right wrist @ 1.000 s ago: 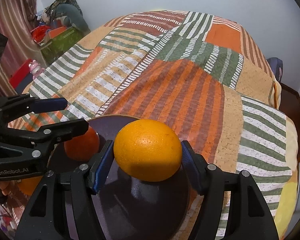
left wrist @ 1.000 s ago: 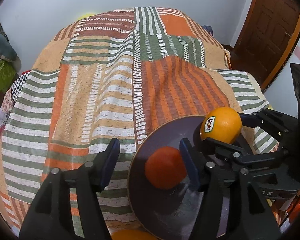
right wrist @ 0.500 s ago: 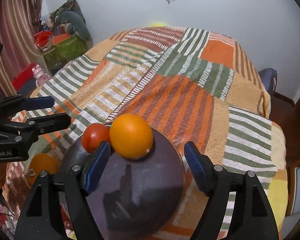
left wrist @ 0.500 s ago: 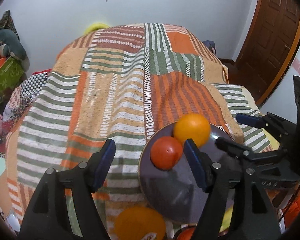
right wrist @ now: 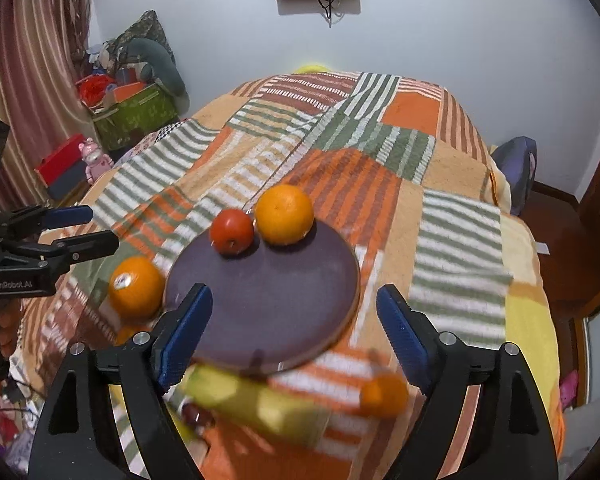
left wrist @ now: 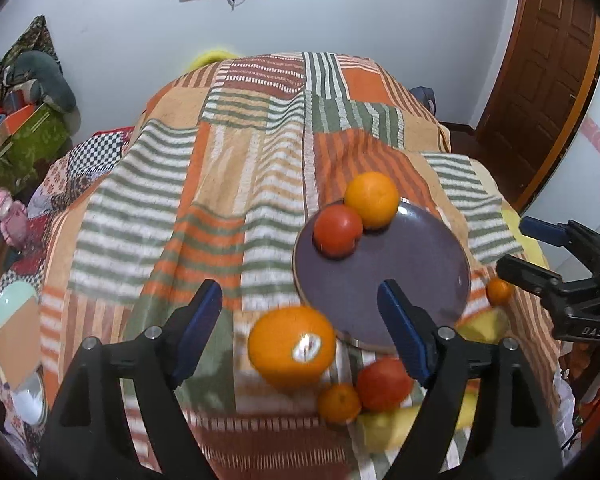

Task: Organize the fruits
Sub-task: 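Withdraw both tools and move the right tool toward the pale yellow squash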

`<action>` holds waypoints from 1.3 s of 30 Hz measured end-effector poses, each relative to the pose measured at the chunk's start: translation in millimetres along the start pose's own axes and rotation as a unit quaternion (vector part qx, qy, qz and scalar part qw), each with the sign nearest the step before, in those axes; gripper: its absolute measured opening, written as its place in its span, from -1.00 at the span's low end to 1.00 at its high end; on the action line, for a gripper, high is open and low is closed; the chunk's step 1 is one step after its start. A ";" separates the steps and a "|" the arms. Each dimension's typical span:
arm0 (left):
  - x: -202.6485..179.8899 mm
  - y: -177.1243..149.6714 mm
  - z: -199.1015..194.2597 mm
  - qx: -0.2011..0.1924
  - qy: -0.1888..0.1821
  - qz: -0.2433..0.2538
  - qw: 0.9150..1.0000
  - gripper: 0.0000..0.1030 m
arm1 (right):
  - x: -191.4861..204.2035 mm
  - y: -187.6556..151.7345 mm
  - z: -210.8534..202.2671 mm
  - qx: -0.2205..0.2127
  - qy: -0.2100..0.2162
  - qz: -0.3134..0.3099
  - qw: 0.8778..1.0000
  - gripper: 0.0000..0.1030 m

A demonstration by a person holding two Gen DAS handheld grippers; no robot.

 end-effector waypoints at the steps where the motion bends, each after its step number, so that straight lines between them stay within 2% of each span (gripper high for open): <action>1: 0.4 -6.9 -2.8 0.002 -0.001 -0.003 1.000 0.62 | 1.0 -4.5 -2.0 0.002 0.001 0.001 1.000 0.60; 6: 2.7 -39.4 -5.8 0.028 0.002 -0.014 1.000 0.63 | 5.4 -35.5 -7.7 0.024 0.008 0.013 1.000 0.60; 12: 9.3 -77.4 1.1 0.067 0.024 -0.012 0.997 0.63 | 8.2 -66.2 -7.0 0.057 0.011 0.015 0.998 0.60; 20: 12.3 -112.9 18.9 0.109 0.036 -0.017 0.993 0.63 | 20.2 -96.9 6.3 0.096 0.013 0.004 0.995 0.60; 25: -2.0 -116.6 24.2 0.113 0.033 0.004 0.993 0.63 | 21.6 -97.7 5.8 0.095 0.010 0.009 0.995 0.60; 27: -5.8 -115.8 22.3 0.108 0.046 0.011 0.993 0.63 | 23.2 -99.0 5.2 0.096 0.010 0.006 0.995 0.60; 31: -7.9 -116.3 20.6 0.112 0.044 -0.005 0.993 0.60 | 23.5 -100.8 0.4 0.089 0.000 -0.004 0.996 0.60; 33: -14.5 -115.7 18.6 0.110 0.045 0.003 0.993 0.54 | 20.9 -101.5 -2.6 0.086 -0.005 -0.008 0.996 0.60; 35: -26.5 -116.3 15.5 0.114 0.032 0.015 0.993 0.30 | 16.4 -102.3 -6.5 0.083 -0.008 -0.009 0.996 0.60; 39: -47.7 -112.7 15.7 0.113 0.030 0.036 0.993 0.29 | 3.0 -107.3 -15.8 0.079 -0.019 -0.003 0.997 0.60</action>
Point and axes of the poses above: each gripper's, at about its wrist camera, not at the fingertips, and z roughly the way its jaws point, x to its left, y to its top, the point moved 4 cm from there along z, roughly the way its jaws point, and after that the axes turned 2 degrees about y, right-handed, at the moved point
